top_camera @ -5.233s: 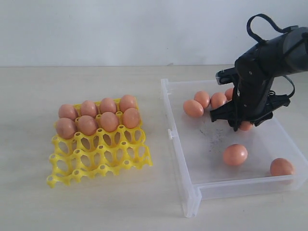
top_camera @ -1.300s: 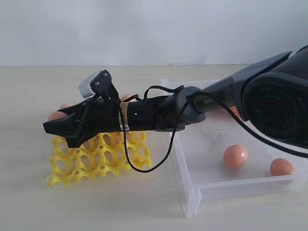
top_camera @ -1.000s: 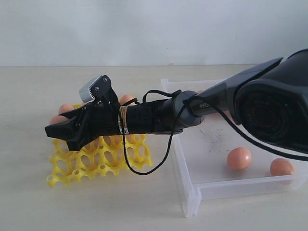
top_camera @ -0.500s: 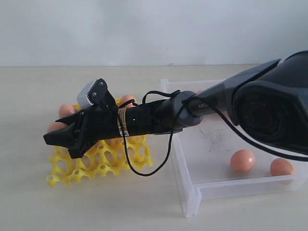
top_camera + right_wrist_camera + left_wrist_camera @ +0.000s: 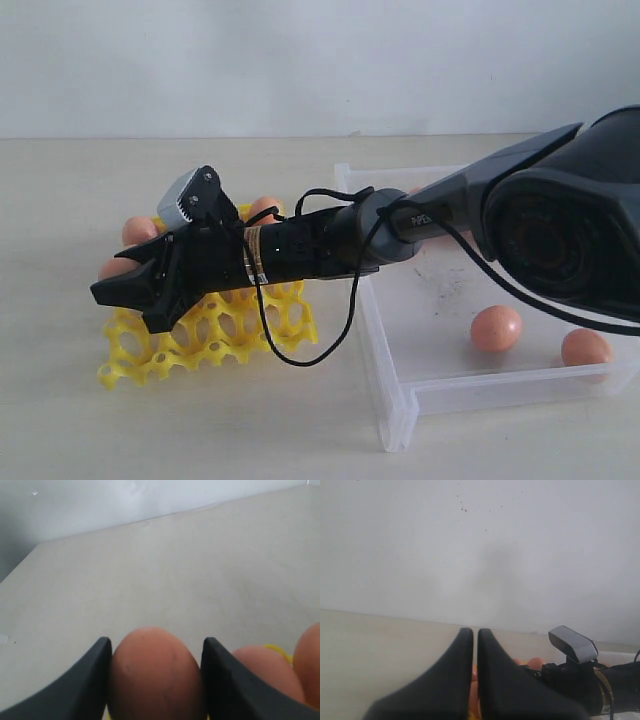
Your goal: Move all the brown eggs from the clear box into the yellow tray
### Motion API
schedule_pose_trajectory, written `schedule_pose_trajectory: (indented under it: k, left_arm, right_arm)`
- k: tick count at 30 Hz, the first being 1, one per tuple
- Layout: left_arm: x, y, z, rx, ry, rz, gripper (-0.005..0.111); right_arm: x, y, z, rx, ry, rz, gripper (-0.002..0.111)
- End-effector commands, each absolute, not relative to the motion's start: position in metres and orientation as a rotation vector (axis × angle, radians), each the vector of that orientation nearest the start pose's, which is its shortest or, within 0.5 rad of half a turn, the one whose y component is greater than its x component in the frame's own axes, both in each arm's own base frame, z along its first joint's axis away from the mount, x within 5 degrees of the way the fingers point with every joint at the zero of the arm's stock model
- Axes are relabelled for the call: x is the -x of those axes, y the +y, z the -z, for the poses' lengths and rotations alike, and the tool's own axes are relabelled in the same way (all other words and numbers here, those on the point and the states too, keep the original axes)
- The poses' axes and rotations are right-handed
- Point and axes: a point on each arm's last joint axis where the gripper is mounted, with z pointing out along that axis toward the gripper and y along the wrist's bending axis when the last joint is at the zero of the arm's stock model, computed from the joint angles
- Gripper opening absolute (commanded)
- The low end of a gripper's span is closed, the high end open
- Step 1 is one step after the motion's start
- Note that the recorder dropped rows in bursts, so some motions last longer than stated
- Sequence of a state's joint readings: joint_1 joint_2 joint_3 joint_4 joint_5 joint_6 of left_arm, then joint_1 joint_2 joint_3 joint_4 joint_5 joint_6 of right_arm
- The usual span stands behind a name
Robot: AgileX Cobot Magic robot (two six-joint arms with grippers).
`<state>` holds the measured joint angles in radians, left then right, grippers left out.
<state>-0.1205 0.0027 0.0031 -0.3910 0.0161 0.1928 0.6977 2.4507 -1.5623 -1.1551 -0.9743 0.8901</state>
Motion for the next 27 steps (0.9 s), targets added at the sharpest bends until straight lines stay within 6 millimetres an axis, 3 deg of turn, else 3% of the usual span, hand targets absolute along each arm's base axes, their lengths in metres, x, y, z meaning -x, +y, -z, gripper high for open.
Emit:
schedule_pose_trajectory:
  k: [1,9,22,27]
  left_arm:
    - [-0.056,-0.007,-0.213,0.066,1.488,0.276,0.004]
    - [-0.056,-0.007,-0.213,0.066,1.488,0.276,0.004]
    - [-0.056,-0.007,-0.213,0.066,1.488,0.276,0.004]
    - [-0.056,-0.007,-0.213,0.066,1.488,0.276,0.004]
  right_arm:
    - [-0.333,0.366,-0.086,1.219,1.552,-1.221,0.007]
    - [-0.336,0.365,-0.083,1.195,1.605,-1.203,0.044]
    - [-0.336,0.365,-0.086,1.187,1.61,-1.208,0.045]
    - [-0.336,0.366,-0.098,1.2,1.585,-1.203,0.045]
